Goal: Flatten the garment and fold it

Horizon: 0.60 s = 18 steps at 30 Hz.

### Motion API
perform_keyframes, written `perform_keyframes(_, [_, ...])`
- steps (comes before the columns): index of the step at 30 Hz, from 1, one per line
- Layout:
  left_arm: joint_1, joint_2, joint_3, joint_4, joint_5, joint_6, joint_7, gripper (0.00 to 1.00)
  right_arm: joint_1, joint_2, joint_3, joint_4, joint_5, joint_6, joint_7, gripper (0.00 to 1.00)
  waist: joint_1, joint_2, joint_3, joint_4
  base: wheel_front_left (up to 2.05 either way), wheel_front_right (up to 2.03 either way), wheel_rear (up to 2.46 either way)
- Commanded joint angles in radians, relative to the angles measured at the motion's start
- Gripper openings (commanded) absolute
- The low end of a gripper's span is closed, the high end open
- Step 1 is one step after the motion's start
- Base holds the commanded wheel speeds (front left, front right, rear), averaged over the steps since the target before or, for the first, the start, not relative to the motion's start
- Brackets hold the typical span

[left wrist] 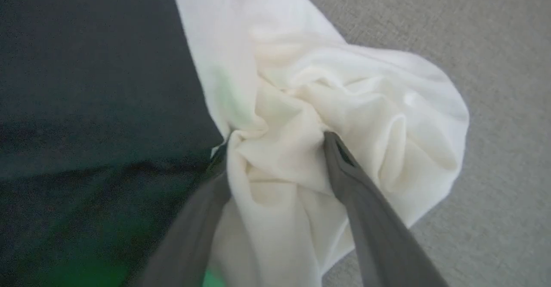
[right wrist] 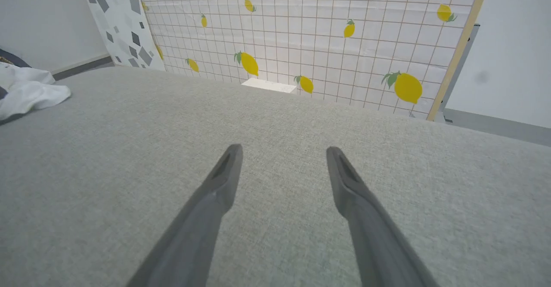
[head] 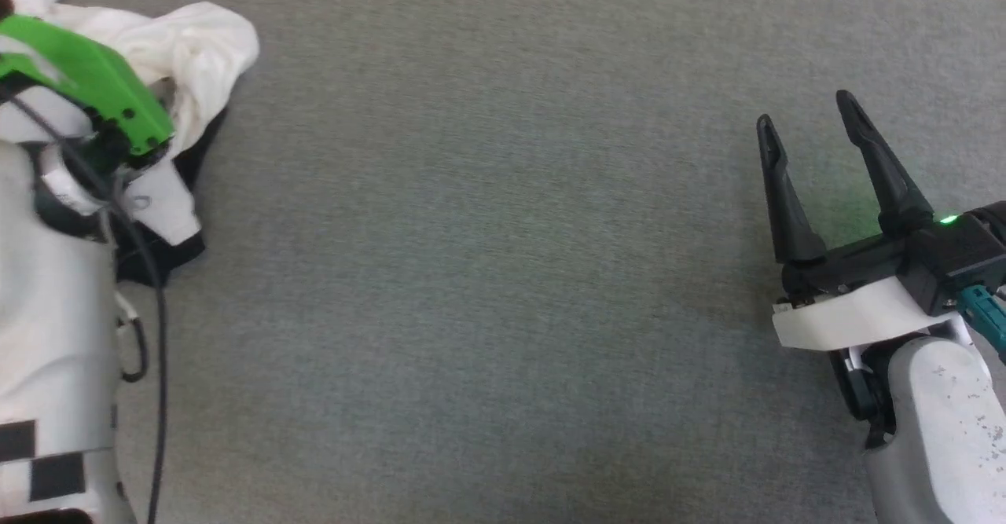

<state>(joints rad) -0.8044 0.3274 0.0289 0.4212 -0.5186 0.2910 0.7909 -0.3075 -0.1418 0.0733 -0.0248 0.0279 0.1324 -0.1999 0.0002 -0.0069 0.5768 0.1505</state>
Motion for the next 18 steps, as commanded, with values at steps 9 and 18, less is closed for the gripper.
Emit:
perform_keyframes(9, [0.191, 0.018, 0.005, -0.081, -0.007, 0.067, 0.115, 0.08, -0.019, 0.0, -0.007, 0.031, 0.004, -0.002, -0.021, 1.0, -0.0002, 0.0069, 0.004, -0.049, 0.0, 0.0, 0.0])
perform_keyframes(18, [0.176, 0.131, 0.029, -0.166, 0.173, 0.036, -0.405, 0.0, 0.029, 0.031, -0.015, 0.076, -0.002, -0.002, -0.028, 1.0, -0.0002, 0.0069, -0.18, -0.033, 0.0, 0.0, 0.0])
